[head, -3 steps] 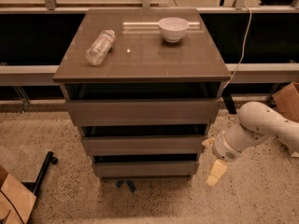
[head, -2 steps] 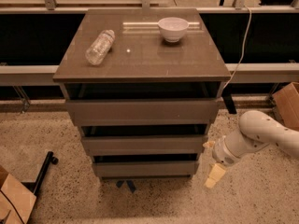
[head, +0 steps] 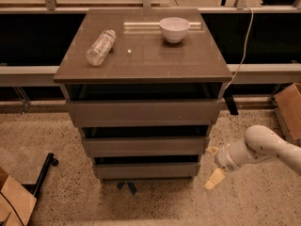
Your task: Open bottom drawer
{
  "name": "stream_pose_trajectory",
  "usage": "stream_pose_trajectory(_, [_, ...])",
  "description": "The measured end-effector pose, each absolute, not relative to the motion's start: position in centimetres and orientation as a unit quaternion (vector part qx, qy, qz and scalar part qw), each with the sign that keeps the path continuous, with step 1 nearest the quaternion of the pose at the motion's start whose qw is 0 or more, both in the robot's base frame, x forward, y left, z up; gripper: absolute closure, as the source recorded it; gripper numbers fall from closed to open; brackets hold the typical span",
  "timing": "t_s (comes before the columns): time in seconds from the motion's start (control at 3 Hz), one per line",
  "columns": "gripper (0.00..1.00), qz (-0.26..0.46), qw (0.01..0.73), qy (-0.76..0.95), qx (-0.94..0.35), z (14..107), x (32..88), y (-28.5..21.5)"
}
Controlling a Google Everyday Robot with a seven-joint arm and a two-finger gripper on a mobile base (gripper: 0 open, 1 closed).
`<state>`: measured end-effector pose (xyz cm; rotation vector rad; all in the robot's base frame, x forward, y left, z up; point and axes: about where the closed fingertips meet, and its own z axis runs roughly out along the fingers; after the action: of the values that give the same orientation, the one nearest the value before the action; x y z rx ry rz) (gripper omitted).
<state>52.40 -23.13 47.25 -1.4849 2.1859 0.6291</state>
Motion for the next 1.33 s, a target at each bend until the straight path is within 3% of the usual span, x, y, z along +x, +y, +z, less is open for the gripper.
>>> stream_pose_trajectory(1.0, [0.00, 0.220, 0.226, 0.803, -0.506, 43.4, 51.8, -23.7])
stream_pose_trajectory(1.33, [0.00, 0.261, 0.223, 0.804, -0.486, 36.7, 53.0, -22.9])
